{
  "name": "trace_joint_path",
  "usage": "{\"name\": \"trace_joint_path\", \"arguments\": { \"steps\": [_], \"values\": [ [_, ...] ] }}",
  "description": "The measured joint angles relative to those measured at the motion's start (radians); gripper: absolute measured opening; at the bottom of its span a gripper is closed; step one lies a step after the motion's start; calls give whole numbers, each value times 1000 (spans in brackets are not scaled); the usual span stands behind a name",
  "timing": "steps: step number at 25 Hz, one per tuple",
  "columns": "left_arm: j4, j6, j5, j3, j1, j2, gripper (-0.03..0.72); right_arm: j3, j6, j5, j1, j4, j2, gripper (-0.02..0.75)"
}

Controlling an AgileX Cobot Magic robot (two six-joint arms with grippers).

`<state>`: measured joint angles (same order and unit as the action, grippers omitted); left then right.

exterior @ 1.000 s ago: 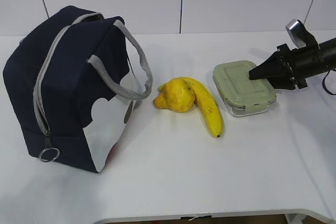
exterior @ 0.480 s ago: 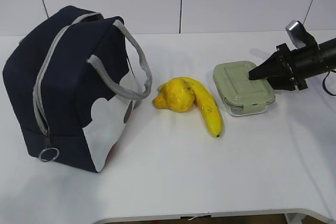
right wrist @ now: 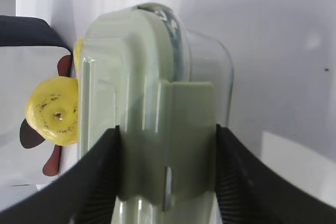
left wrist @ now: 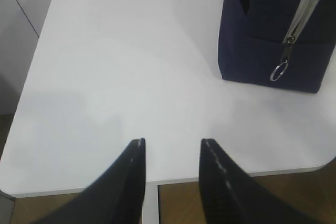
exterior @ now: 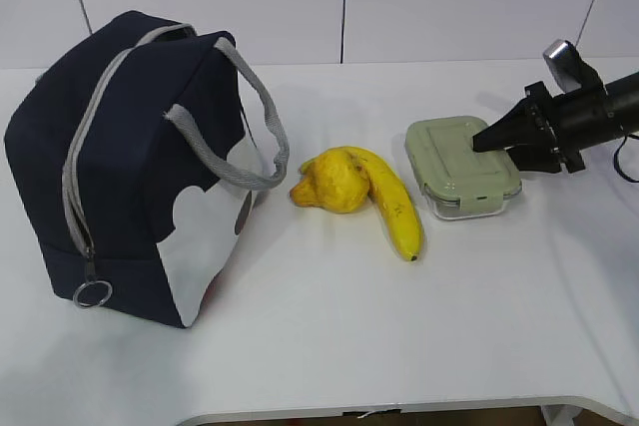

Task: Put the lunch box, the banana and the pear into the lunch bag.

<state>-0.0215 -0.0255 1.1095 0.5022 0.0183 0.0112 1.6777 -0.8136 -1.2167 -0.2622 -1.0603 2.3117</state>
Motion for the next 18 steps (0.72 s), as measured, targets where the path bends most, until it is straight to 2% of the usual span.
{"name": "trace_joint_path", "arguments": {
  "steps": [18],
  "values": [
    [0, 0, 0, 0, 0, 0, 242, 0, 34, 34, 8, 36, -36, 399]
  ]
}}
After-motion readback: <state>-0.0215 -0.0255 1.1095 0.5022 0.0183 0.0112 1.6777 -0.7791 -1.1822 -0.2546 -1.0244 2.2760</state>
